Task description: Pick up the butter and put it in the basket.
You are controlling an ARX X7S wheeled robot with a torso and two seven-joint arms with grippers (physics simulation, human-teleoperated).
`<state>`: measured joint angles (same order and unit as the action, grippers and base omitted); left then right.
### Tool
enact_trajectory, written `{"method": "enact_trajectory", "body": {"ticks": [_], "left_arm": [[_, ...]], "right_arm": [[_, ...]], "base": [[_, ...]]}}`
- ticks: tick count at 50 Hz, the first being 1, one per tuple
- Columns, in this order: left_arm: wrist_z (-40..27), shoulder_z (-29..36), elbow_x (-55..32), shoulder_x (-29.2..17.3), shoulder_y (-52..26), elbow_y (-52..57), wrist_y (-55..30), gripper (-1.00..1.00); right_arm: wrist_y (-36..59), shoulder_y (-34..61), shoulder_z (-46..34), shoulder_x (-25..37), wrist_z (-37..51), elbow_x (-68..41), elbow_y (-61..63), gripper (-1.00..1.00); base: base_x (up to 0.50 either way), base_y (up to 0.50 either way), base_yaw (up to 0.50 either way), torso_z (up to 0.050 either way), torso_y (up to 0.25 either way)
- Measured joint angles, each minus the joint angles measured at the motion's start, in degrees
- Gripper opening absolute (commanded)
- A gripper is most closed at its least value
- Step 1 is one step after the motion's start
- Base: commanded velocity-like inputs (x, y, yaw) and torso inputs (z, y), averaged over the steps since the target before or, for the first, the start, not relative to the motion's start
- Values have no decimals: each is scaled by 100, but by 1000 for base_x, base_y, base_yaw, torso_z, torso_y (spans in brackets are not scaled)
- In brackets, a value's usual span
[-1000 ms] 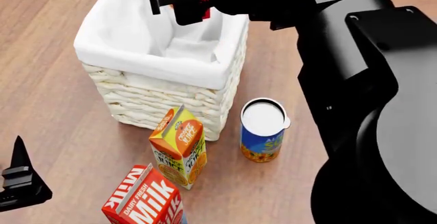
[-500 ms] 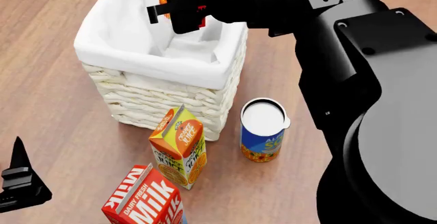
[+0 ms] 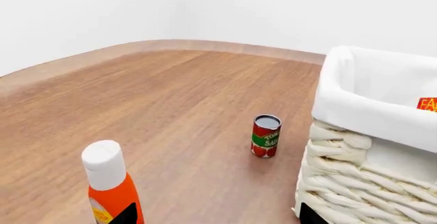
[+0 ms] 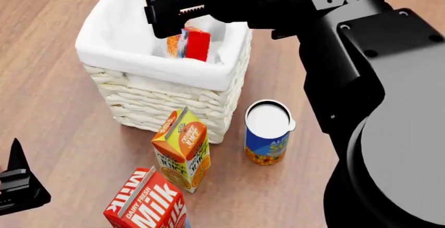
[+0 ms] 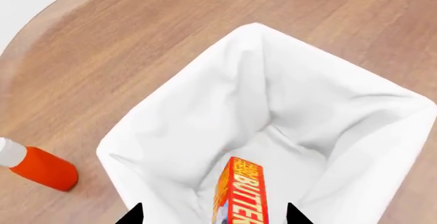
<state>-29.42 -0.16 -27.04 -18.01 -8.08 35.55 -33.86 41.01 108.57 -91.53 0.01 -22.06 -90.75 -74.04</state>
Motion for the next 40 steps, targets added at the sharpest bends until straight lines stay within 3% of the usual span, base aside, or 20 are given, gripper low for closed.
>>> {"method": "enact_trajectory", "body": {"ticks": [20, 33, 40], "left_arm": [[-10, 9, -36, -32, -5, -19, 51, 100], [-2, 18, -48, -61, -12, -48, 102, 100], [2, 22, -54, -77, -9, -52, 129, 100]], "right_arm": [[-648, 78, 148, 0, 1, 144, -5, 100], [-2064, 31, 266, 60, 207, 427, 1, 100], [-2989, -22, 373, 549, 797, 601, 860, 100]], "base": [[0, 0, 0, 0, 0], [0, 0, 0, 0, 0], [0, 0, 0, 0, 0]]}}
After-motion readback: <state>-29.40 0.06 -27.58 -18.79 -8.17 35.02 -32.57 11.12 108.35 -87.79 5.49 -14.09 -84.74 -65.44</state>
